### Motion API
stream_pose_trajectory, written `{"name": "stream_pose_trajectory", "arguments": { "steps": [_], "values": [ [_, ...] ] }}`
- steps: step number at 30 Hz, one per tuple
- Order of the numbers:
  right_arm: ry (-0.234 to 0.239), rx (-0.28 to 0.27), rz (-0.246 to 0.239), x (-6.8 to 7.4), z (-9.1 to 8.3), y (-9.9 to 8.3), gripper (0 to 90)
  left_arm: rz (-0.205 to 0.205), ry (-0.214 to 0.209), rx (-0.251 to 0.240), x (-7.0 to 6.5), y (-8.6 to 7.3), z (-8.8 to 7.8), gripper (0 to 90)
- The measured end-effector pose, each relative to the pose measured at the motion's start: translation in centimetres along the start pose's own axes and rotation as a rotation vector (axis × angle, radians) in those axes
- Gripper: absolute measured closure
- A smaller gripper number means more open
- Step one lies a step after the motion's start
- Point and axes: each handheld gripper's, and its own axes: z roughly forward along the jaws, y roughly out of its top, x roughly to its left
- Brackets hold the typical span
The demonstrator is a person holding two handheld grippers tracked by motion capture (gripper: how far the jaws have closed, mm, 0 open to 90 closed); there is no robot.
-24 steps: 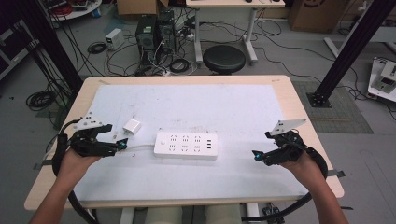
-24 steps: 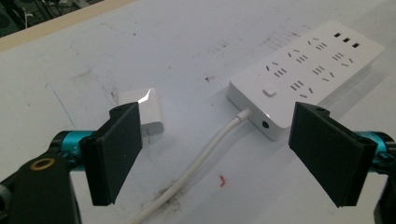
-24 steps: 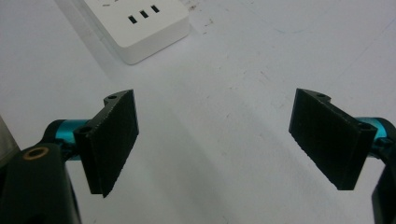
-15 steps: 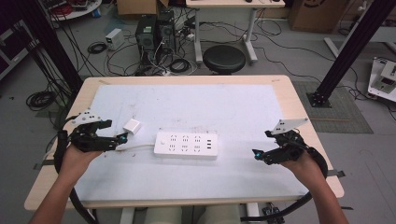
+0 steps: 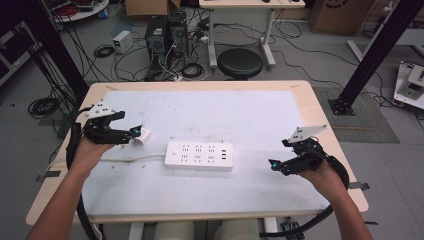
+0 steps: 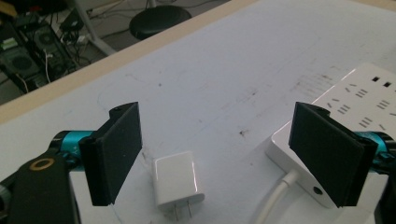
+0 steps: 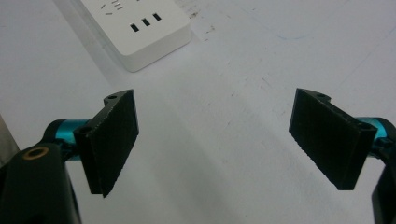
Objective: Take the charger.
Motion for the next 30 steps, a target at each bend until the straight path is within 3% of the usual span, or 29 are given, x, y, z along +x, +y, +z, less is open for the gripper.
{"name": "stream_pose_trajectory", "arguments": {
  "steps": [3,4,6,13,17,21,22,30],
  "values": [
    [0.001,0.009,0.004,0.0,0.1,0.0,15.9,-0.024,0.028,0.04,0.4,-0.3,0.9,16.9],
    [0.002,0.01,0.006,0.0,0.3,0.1,15.9,-0.053,0.028,0.045,0.7,-0.7,1.5,16.9],
    [-0.001,0.011,0.001,-0.1,0.4,0.2,15.9,-0.071,0.028,0.051,0.8,-1.0,1.8,16.9],
    [0.004,0.025,0.009,-0.2,0.8,0.2,15.9,-0.165,0.063,0.11,2.0,-4.0,4.2,16.9],
    [0.003,0.023,0.01,-0.3,0.9,0.2,15.9,-0.189,0.082,0.152,2.2,-5.0,5.1,16.9],
    [0.003,0.026,0.011,-0.4,0.9,0.2,15.9,-0.201,0.086,0.165,2.3,-5.2,5.5,16.9],
    [0.004,0.026,0.012,-0.5,1.1,0.2,15.9,-0.211,0.104,0.176,2.4,-5.4,6.0,16.9],
    [0.006,0.033,0.023,-0.6,1.2,-0.1,15.9,-0.207,0.113,0.205,2.4,-5.7,7.1,16.9]
  ]
}}
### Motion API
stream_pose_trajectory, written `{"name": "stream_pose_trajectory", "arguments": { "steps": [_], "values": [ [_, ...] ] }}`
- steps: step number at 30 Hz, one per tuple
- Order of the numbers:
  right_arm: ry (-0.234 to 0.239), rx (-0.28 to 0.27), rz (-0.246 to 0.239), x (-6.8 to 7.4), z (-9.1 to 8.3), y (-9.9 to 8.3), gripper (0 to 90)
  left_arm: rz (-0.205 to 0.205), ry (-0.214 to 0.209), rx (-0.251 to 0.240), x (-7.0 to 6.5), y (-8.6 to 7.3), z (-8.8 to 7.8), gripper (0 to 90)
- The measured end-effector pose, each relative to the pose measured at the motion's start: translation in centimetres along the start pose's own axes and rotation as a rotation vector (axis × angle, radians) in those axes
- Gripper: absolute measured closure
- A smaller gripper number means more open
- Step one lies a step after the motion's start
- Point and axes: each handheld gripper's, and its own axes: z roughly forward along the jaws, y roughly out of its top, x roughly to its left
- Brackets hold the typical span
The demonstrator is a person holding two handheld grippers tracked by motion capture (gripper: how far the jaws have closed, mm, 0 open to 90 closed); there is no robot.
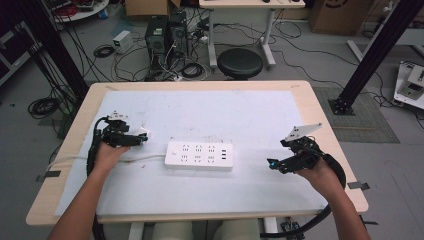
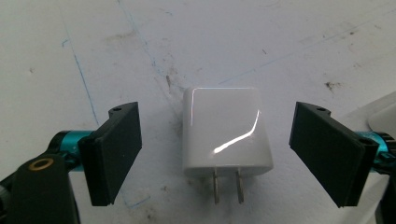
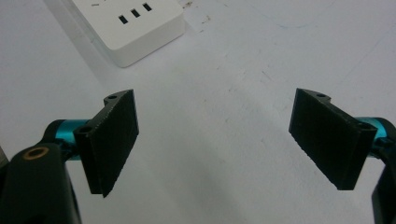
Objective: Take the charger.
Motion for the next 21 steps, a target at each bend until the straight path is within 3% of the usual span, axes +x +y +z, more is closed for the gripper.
{"name": "stream_pose_trajectory", "arguments": {
  "steps": [6,21],
  "values": [
    [0.002,-0.002,0.003,-0.1,0.1,-0.2,15.9,-0.007,-0.005,0.039,-0.2,-0.4,1.1,16.9],
    [0.005,-0.002,0.007,-0.2,0.2,-0.3,15.9,0.001,0.009,0.062,-0.1,-0.9,1.9,19.2]
  ]
}}
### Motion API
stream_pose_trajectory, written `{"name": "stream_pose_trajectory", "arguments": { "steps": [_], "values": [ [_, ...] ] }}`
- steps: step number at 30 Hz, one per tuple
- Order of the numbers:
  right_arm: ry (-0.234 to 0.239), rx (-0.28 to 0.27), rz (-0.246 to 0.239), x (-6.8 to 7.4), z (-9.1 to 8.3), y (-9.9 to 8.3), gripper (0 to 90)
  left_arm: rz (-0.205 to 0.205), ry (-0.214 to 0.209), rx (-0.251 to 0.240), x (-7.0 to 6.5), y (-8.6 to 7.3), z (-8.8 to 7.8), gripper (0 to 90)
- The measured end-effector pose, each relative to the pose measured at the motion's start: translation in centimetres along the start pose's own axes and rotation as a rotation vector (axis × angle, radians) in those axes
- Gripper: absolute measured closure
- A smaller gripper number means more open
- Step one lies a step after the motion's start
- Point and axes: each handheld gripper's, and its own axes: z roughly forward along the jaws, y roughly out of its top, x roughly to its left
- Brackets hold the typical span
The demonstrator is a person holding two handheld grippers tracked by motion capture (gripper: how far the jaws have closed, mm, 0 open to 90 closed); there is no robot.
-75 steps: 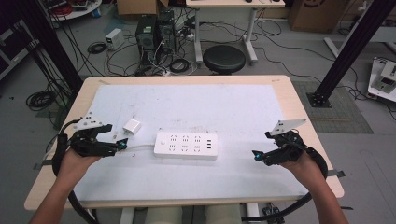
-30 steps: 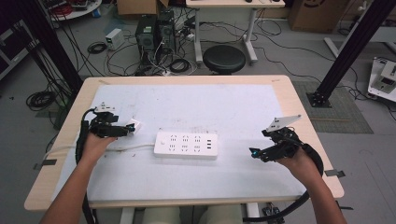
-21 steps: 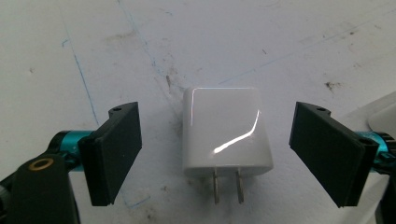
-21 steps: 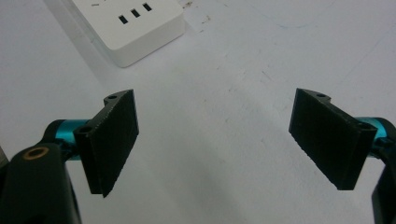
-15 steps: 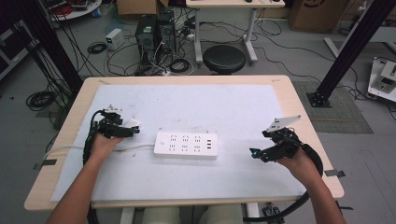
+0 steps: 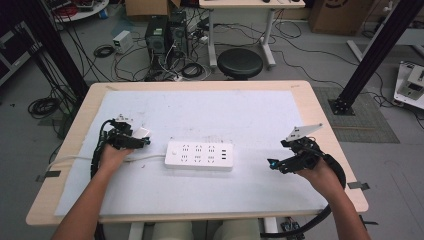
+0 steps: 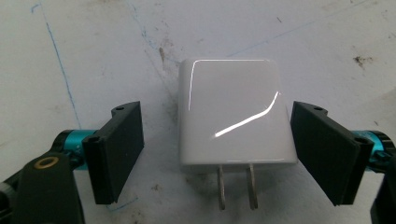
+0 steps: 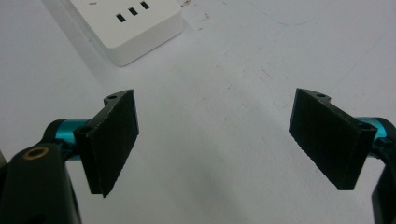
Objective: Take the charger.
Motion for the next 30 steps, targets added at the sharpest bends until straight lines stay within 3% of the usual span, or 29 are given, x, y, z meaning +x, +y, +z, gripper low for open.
{"name": "stream_pose_trajectory", "arguments": {
  "steps": [8,11,17,20,24,30],
  "values": [
    [-0.002,-0.003,0.006,-0.1,-0.1,0.0,15.9,0.013,-0.012,-0.01,0.0,0.0,-0.2,31.1],
    [-0.005,-0.005,0.008,-0.2,-0.1,-0.1,15.9,0.025,-0.022,-0.016,-0.2,0.0,-0.3,41.2],
    [-0.004,-0.01,0.007,-0.2,-0.1,-0.3,15.9,0.028,-0.006,-0.021,-0.3,-0.1,-0.3,42.1],
    [-0.004,-0.009,0.014,-0.3,-0.1,-0.6,15.9,0.048,0.002,-0.027,-0.5,-0.1,-0.5,42.3],
    [-0.001,-0.007,0.019,-0.3,-0.1,-0.8,16.3,0.056,0.001,-0.065,-0.8,0.1,-1.2,42.3],
    [0.004,-0.008,0.024,-0.1,0.0,-0.9,16.3,0.104,-0.017,-0.116,-1.6,0.7,-3.1,42.3]
  ]
}}
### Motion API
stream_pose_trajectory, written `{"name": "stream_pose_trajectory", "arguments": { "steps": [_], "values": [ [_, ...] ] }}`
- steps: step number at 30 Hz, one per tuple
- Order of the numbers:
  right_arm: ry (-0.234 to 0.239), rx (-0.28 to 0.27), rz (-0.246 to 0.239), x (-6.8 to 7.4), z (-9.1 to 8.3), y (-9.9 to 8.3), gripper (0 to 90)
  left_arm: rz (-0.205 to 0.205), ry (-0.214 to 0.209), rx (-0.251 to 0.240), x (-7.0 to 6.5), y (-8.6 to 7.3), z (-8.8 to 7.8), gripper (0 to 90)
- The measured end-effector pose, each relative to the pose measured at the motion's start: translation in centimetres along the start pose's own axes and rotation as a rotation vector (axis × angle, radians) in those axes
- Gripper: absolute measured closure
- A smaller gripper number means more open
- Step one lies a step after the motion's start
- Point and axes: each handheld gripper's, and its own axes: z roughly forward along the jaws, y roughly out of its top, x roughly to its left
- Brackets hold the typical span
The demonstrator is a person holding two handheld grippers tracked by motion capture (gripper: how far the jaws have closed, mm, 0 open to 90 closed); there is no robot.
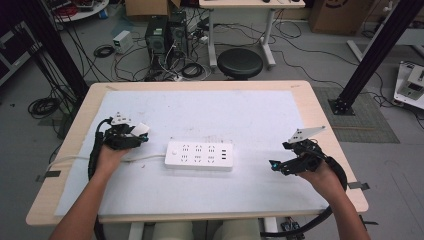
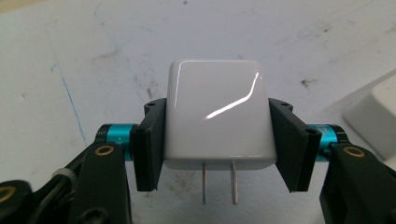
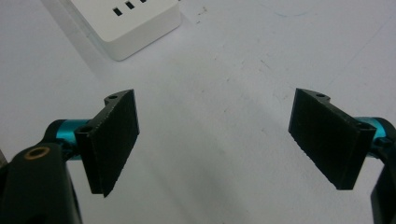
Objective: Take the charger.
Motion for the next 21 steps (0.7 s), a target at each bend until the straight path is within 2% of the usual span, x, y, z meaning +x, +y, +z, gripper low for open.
{"name": "stream_pose_trajectory", "arguments": {
  "steps": [2,4,6,7,8,10,18,21],
  "values": [
    [0.001,-0.002,-0.007,0.0,0.0,0.0,16.3,0.01,-0.011,-0.024,-0.4,0.4,-0.6,42.3],
    [0.006,-0.001,-0.008,0.2,0.1,0.1,16.2,0.04,-0.038,-0.057,-1.3,1.1,-1.7,42.4],
    [0.004,-0.003,-0.016,0.3,0.1,0.2,16.2,0.054,-0.049,-0.063,-1.6,1.3,-2.0,42.3],
    [0.006,-0.004,-0.014,0.4,0.1,0.3,16.2,0.068,-0.068,-0.088,-2.4,1.8,-2.8,42.3],
    [0.008,-0.007,-0.016,0.5,0.1,0.3,16.2,0.068,-0.068,-0.088,-2.4,1.8,-2.8,42.3],
    [0.01,-0.009,-0.018,0.6,0.1,0.4,16.3,0.089,-0.096,-0.114,-3.4,2.2,-3.7,42.4],
    [0.01,-0.018,-0.04,1.0,0.0,0.6,16.3,0.108,-0.161,-0.171,-5.4,3.1,-6.1,42.3],
    [0.001,-0.023,-0.051,1.3,0.0,0.7,16.2,0.139,-0.187,-0.187,-6.4,3.5,-7.1,42.4]
  ]
}}
